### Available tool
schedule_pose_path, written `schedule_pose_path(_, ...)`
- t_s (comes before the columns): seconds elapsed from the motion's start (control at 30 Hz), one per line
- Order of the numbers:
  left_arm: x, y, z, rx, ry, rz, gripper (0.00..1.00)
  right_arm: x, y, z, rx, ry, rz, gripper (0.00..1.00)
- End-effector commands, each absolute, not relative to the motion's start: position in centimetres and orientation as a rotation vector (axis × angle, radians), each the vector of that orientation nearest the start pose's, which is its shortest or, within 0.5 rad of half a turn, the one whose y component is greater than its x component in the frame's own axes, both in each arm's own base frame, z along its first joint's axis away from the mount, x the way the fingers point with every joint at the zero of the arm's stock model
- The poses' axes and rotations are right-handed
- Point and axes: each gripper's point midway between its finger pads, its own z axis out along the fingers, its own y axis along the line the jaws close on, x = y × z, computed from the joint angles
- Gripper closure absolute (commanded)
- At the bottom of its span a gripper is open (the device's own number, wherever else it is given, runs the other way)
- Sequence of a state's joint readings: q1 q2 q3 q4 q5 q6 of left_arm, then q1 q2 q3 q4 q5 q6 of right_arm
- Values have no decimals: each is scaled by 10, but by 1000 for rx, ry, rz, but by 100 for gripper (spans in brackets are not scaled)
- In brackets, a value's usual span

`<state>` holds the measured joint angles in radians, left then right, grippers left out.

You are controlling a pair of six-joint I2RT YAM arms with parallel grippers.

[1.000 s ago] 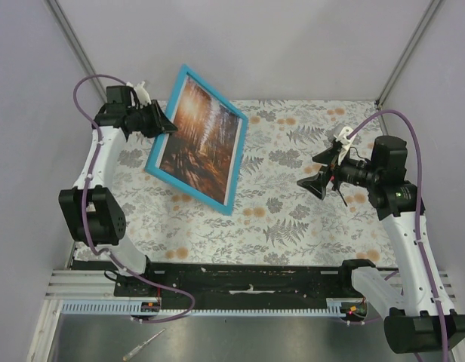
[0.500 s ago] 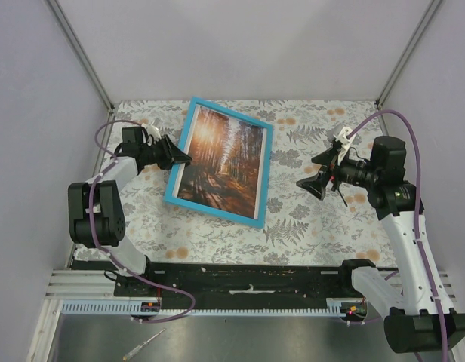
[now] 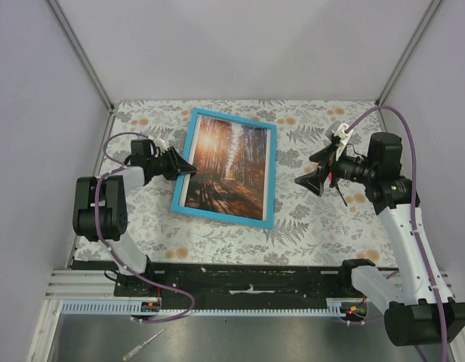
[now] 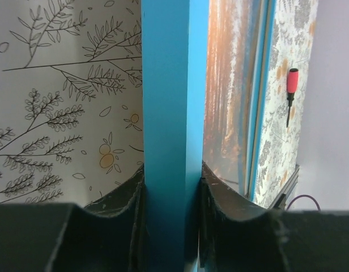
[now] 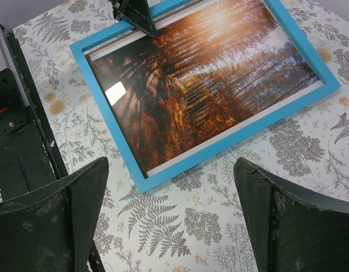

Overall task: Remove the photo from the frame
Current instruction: Turn over the photo frame at the center of the board.

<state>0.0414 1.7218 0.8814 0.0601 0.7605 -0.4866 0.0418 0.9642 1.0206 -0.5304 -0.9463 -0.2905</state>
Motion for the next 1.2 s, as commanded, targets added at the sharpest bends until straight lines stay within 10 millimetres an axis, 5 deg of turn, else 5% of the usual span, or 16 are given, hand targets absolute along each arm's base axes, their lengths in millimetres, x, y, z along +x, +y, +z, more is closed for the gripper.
schedule_pose_path(0.0,378,-139,52,-184,2373,-1035,98,253,149,288,-866,1674,810,2)
schedule_pose_path(0.53,359,-190,36,-89,2442,-1024,94,256,146,268,-845,1678,776,2)
schedule_pose_path(0.97,344,-214,32,-42,2461,-1024,72,294,116,249,-664,1786,561,2)
schedule_pose_path(1.17,339,-212,33,-55,2458,-995,54,298,109,250,-630,1791,512,2)
